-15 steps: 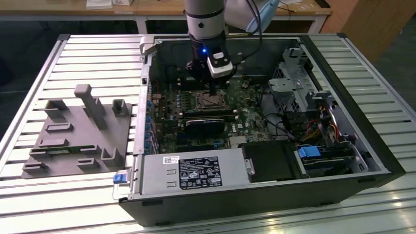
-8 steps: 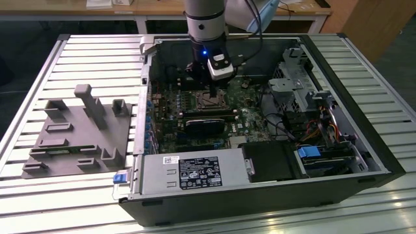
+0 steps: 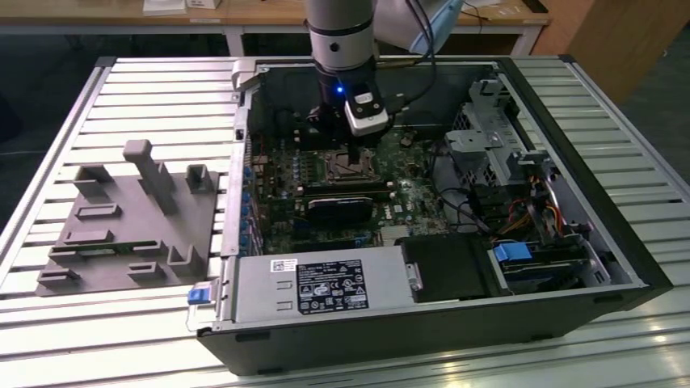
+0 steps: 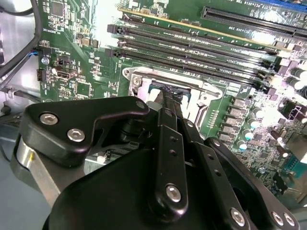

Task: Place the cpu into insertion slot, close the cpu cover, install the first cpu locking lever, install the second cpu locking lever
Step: 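Install the second cpu locking lever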

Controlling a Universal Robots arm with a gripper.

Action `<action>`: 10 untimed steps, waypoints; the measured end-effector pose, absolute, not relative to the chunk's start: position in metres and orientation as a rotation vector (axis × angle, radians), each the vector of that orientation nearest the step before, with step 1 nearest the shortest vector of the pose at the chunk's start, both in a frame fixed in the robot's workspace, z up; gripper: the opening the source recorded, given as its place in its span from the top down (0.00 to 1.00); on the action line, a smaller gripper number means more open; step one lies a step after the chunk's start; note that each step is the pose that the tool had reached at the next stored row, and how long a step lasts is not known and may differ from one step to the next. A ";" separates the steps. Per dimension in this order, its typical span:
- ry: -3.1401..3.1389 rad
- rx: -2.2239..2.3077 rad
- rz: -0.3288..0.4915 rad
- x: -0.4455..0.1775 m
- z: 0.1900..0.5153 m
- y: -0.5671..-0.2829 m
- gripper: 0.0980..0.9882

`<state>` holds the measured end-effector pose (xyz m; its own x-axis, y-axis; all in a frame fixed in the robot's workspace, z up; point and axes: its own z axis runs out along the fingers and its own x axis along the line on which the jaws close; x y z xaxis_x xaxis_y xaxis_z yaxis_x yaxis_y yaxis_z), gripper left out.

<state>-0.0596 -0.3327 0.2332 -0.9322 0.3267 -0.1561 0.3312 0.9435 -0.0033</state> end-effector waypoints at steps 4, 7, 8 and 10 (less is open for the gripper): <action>2.945 0.502 -0.044 -0.060 0.237 -0.333 1.00; 2.945 0.501 -0.044 -0.060 0.241 -0.334 1.00; 2.945 0.501 -0.044 -0.060 0.242 -0.334 1.00; 2.945 0.501 -0.044 -0.060 0.243 -0.336 1.00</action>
